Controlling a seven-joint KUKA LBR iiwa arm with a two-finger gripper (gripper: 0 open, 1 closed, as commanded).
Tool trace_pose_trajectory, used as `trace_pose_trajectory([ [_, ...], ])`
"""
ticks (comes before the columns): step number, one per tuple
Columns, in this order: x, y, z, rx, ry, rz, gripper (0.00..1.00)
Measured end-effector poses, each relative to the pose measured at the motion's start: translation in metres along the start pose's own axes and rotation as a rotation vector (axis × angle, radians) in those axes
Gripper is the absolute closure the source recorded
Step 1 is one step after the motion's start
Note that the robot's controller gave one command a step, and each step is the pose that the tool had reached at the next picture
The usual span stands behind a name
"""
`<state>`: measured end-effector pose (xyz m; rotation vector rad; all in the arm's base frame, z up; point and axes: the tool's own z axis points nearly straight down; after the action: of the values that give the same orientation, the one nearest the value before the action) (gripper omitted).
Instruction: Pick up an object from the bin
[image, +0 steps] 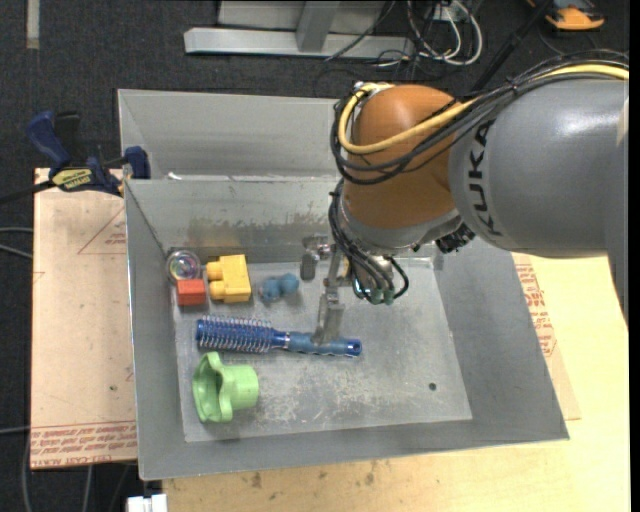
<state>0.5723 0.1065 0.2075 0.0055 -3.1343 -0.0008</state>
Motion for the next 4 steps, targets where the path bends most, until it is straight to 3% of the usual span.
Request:
trace_pose_trajectory([
  [1, 0.024, 0.019, 0.093, 0.000, 0.002, 0.005, 0.00],
  [2, 0.022, 0.018, 0.088, -0.001, -0.007, 0.009, 1.00],
  [3, 0.022, 0.018, 0.088, -0.001, -0.007, 0.009, 0.00],
  [4, -0.012, 0.019, 0.141, 0.000, -0.008, -0.038, 0.00],
])
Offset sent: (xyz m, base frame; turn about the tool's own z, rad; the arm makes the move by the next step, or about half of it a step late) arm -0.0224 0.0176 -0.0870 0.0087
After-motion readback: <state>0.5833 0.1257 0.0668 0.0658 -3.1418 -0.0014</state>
